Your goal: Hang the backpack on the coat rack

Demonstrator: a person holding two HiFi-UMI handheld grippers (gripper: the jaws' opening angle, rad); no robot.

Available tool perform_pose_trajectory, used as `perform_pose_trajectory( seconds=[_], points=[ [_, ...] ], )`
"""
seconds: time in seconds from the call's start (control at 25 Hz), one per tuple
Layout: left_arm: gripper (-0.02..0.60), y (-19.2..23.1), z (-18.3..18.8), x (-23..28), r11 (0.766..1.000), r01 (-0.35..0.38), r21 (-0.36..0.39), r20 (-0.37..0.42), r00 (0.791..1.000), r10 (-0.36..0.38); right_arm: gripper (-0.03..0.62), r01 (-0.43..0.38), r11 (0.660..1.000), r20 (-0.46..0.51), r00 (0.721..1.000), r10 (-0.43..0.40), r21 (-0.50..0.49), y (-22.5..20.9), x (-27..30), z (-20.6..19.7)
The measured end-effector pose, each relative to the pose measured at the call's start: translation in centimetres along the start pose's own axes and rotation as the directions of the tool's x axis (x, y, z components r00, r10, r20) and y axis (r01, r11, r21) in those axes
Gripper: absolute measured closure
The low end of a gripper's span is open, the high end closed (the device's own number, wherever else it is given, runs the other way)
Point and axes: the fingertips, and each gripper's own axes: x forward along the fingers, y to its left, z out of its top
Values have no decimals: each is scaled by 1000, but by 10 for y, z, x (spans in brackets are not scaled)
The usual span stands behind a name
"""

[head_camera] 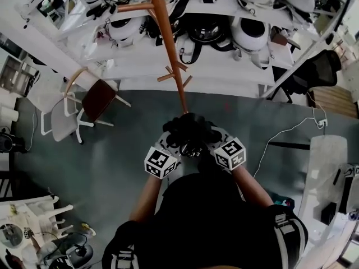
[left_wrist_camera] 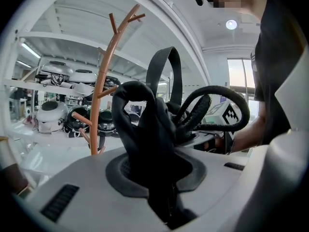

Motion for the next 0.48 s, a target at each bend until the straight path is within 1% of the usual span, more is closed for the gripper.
perform_pose_trajectory(
  seconds=[0.24,0.48],
  points=[
    [484,15,10,26,998,-67,-14,12,998,68,511,-62,998,-25,998,62,-27,-29,8,12],
    [484,28,22,48,990,-139,-23,26,990,140,511,-128,990,-51,991,125,-54,-53,14,25]
  ],
)
